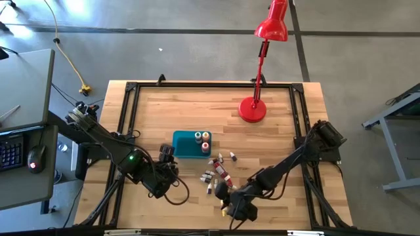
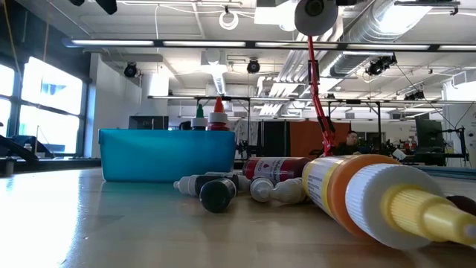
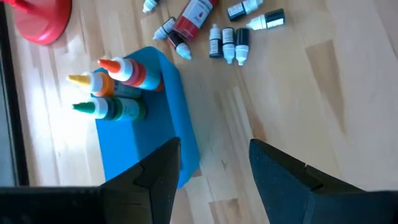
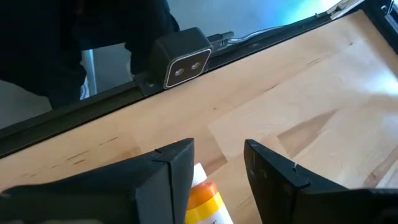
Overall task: Pick & Place food coloring
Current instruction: Put the large yellow food coloring into the blue bin
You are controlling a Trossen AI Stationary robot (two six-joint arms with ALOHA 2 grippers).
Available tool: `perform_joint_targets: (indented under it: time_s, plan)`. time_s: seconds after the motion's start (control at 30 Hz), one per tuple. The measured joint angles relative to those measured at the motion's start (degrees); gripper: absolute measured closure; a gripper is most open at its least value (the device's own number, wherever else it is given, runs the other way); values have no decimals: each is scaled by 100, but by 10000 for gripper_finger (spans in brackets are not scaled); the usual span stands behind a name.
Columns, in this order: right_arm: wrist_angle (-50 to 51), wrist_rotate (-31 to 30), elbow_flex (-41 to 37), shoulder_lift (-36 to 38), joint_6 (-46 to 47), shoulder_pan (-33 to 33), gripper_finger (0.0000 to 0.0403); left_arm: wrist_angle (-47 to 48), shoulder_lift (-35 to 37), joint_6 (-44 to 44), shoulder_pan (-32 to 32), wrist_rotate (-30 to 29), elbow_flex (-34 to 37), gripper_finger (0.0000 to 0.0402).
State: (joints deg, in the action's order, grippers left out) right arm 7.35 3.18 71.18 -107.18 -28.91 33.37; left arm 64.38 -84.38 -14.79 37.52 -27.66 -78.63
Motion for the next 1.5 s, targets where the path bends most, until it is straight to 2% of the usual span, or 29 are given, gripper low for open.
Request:
perform_joint_targets:
  time_s: [0.27,0.43,0.67,0.87,1.1,1.37,1.5]
  plan:
    - [-502,473,-321,0,419,-127,221,-146,-2,-359,0,6,0,215]
    - [-645,560,-528,-2,13,-112,206,-187,-2,-367,-2,5,0,215]
    - [-769,778,-736,-26,-162,-120,206,-302,-2,-357,-2,-42,0,215]
    - [-1035,870,-728,-427,-688,-280,206,-369,-4,-354,-2,-57,0,215]
    - [-828,344,-734,-651,-1326,-602,206,-326,-4,-354,-2,30,0,215]
    - [-628,688,-728,-650,-1345,-935,208,-287,-4,-230,-2,33,0,215]
    - [-616,688,-728,-649,-1276,-941,228,-280,-4,-201,-2,63,0,215]
